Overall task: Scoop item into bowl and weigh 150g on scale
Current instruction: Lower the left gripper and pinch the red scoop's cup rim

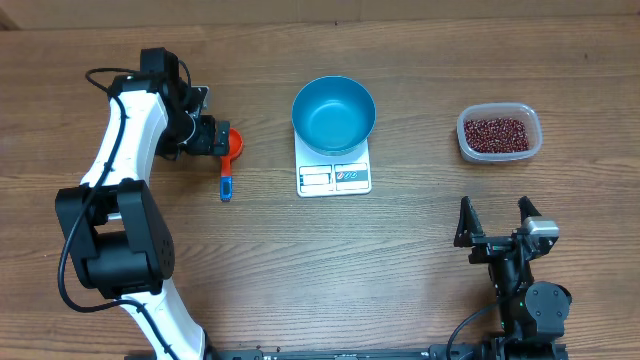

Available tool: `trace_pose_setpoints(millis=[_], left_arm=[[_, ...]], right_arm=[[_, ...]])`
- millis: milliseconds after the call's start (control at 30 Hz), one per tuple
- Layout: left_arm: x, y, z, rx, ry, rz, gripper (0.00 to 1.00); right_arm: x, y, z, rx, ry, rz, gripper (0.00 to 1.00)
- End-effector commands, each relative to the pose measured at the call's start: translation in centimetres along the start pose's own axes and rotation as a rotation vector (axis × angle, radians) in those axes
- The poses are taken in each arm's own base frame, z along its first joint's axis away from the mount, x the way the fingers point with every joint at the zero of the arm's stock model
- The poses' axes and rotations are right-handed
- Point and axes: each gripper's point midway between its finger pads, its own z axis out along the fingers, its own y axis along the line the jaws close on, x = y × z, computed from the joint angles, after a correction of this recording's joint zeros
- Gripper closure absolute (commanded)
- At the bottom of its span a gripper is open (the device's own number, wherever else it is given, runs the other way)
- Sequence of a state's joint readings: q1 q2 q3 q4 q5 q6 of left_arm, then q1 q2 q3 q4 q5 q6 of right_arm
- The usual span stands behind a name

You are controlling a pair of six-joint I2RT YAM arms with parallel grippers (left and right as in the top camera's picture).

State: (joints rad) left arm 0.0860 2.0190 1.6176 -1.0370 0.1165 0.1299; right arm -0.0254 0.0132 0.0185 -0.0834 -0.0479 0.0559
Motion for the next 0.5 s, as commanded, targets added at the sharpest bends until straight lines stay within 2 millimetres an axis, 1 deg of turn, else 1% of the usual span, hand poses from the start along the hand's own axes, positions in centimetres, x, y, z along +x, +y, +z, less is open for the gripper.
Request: trace_pose_setpoints(millis=[0, 333, 467], left_arm=[[-1.0, 0.1, 0.1, 0.011, -0.027, -0.017, 0.01], [-1.7, 0.4, 0.0, -0.002, -0.055, -0.009, 0.00], [-2.5, 0.8, 0.0, -0.028, -0.086, -0.005, 0.00]], right_arm=[[0.3, 0.0, 0.0, 0.002, 0.001, -0.002, 0.00], [0.3, 0.0, 0.0, 0.002, 0.001, -0.002, 0.00], [0.3, 0.0, 0.0, 0.002, 0.002, -0.001, 0.00]])
